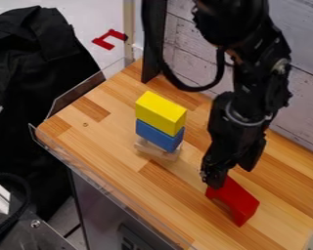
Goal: Put the red block on top of the other block
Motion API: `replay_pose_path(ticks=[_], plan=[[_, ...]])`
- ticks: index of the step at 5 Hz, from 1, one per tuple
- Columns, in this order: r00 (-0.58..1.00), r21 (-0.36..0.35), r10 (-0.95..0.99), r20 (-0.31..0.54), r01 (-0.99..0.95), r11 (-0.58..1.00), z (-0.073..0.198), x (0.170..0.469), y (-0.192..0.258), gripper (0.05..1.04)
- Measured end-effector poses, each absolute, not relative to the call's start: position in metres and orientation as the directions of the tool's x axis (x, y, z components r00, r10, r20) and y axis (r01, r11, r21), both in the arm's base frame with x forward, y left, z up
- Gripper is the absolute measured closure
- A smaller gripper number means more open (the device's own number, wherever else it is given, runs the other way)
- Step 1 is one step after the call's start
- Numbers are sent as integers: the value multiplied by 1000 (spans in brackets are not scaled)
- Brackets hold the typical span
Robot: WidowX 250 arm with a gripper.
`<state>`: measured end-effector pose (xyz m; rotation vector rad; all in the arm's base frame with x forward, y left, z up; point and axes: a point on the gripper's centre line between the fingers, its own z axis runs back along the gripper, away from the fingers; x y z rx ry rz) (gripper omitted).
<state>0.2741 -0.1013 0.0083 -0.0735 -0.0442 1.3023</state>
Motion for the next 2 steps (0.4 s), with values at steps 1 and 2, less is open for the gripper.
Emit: replay_pose_path(ticks=[1,2], plan=[[264,-66,964,-24,-963,262,0,275,-106,83],[262,-51,965,-29,-964,260,-6,274,-107,83]])
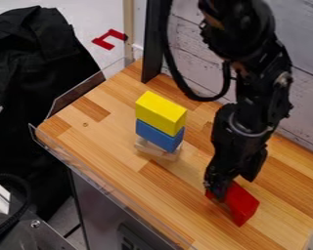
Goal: Put the red block on top of the other block
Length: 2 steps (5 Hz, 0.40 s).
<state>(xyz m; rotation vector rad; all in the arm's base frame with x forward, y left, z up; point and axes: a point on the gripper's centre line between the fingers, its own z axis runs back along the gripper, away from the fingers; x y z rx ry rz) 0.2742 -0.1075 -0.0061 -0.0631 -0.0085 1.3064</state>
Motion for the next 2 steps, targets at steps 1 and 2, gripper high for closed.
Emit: replay_pose_path(ticks=[1,2], plan=[[261,-32,965,-28,-965,260,-11,275,-108,83],[242,-29,970,-29,-970,241,-13,275,-108,114]])
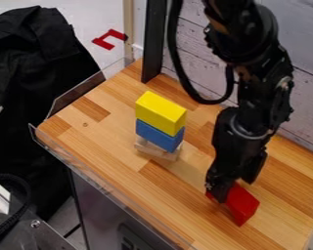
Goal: Put the red block on top of the other block
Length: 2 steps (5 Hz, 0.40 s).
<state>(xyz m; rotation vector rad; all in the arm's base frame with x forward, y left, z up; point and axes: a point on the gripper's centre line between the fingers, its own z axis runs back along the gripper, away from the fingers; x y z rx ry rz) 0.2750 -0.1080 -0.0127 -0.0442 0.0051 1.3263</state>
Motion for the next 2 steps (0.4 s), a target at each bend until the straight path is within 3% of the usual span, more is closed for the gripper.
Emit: replay_pose_path(ticks=[1,2], plan=[[238,-31,971,-31,-971,237,-14,273,-108,390],[236,-34,971,-30,-971,235,-14,274,-108,516]])
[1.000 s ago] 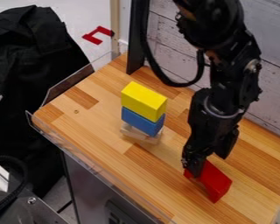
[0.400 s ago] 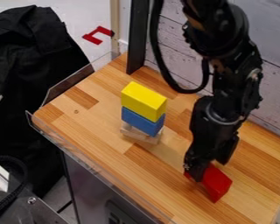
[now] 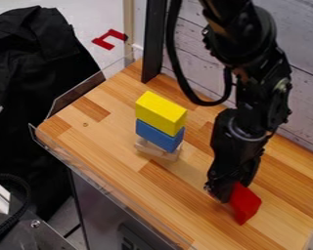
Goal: Put the red block on top of the other block
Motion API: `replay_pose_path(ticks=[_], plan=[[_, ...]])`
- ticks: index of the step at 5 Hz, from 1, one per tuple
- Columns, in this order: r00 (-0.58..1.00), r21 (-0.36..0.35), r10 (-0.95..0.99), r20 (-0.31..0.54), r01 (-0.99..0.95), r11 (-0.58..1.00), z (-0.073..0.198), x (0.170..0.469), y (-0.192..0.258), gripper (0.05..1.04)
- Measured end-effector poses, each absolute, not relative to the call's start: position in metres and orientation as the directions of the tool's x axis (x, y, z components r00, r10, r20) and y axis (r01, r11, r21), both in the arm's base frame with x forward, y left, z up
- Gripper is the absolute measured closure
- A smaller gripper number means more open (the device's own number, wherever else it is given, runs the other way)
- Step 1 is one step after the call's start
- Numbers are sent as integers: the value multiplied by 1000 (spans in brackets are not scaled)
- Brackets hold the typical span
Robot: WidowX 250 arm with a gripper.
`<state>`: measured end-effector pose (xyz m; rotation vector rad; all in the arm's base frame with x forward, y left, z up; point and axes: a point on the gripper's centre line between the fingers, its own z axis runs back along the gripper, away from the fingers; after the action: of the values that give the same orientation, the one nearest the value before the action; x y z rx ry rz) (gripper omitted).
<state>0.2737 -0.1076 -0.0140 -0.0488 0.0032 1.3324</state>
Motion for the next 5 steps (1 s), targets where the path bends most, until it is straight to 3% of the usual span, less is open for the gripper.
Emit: replay_pose_path(ticks=[1,3,4,5], plan=[[236,-34,971,-30,-971,235,-13,273,-107,517],[238,-254,971,-2,-939,230,70,287,-96,517],[180,-323,983,-24,-932,163,102,285,-70,517],[136,-304,990,-43,-946,117,107,284,-45,517]])
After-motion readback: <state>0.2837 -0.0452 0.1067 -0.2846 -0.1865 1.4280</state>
